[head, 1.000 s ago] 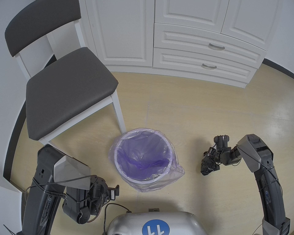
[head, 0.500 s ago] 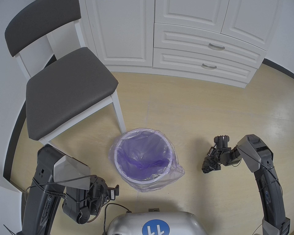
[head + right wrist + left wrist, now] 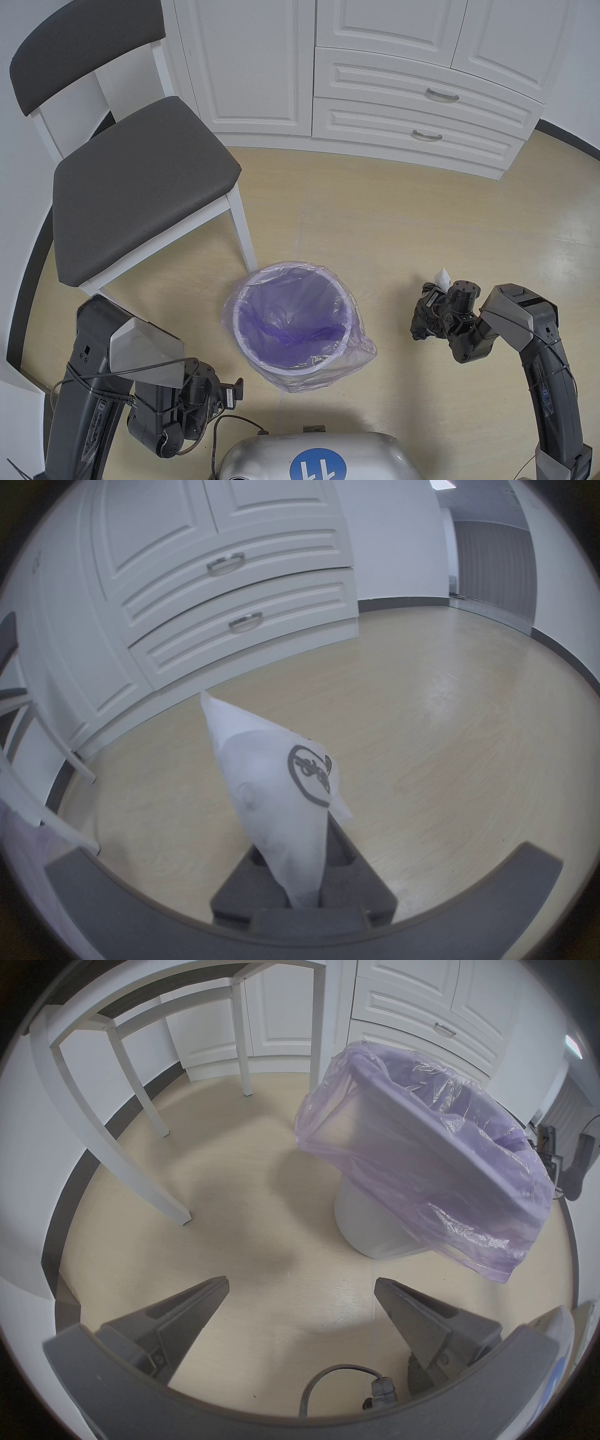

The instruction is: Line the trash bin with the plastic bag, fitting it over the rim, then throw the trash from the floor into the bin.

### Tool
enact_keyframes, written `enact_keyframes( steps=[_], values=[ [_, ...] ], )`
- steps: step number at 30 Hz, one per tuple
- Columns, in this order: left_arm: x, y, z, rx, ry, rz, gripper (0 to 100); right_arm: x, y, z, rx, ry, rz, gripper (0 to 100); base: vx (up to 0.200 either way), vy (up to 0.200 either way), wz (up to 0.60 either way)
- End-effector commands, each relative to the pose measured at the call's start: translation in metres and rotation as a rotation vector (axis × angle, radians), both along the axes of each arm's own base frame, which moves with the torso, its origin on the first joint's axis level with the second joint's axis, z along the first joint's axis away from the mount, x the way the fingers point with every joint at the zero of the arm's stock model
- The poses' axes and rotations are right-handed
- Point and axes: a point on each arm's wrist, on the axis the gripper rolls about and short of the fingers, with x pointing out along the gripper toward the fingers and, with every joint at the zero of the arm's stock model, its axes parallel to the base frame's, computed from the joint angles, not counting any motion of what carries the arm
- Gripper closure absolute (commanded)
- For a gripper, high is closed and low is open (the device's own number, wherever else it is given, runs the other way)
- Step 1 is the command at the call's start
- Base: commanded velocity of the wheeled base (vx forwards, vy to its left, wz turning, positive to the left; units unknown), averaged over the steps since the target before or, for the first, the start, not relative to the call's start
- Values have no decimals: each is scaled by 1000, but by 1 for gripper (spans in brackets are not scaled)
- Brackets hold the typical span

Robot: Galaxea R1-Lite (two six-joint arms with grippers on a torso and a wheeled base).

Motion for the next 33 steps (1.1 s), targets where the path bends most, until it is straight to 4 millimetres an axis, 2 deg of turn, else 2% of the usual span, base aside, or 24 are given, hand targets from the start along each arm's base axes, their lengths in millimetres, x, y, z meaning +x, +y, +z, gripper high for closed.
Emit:
enact_keyframes(
  steps=[1, 6, 13, 17, 23, 26, 29, 30, 33],
  values=[
    [2, 3, -1, 0, -3, 14, 0, -15, 6, -4, -20, 27, 50, 100, 0, 0, 0],
    [10, 15, -1, 0, -9, 63, 0, -16, 5, -4, -28, 19, 42, 100, 0, 0, 0],
    [14, 22, -1, 4, -17, 85, 0, -18, 5, -3, -85, -17, 33, 100, 0, 0, 0],
    [31, 38, -2, -5, -52, 147, 0, -18, 5, -4, -88, -16, 32, 100, 0, 0, 0],
    [31, 41, -1, -2, -52, 153, 0, -19, 6, -4, -91, -20, 34, 100, 0, 0, 0],
    [28, 42, 6, -4, -55, 154, 0, -25, 7, 1, -166, -25, 48, 100, 0, 0, 0],
    [25, 45, 29, -22, -95, 160, 0, -37, 8, 34, -233, -75, 66, 100, 0, 0, 0],
    [25, 45, 30, -24, -97, 158, 0, -37, 9, 35, -233, -76, 67, 100, 0, 0, 0],
    [19, 48, 52, -37, -130, 162, 0, -57, 28, 71, -231, -101, 116, 100, 0, 0, 0]
  ],
)
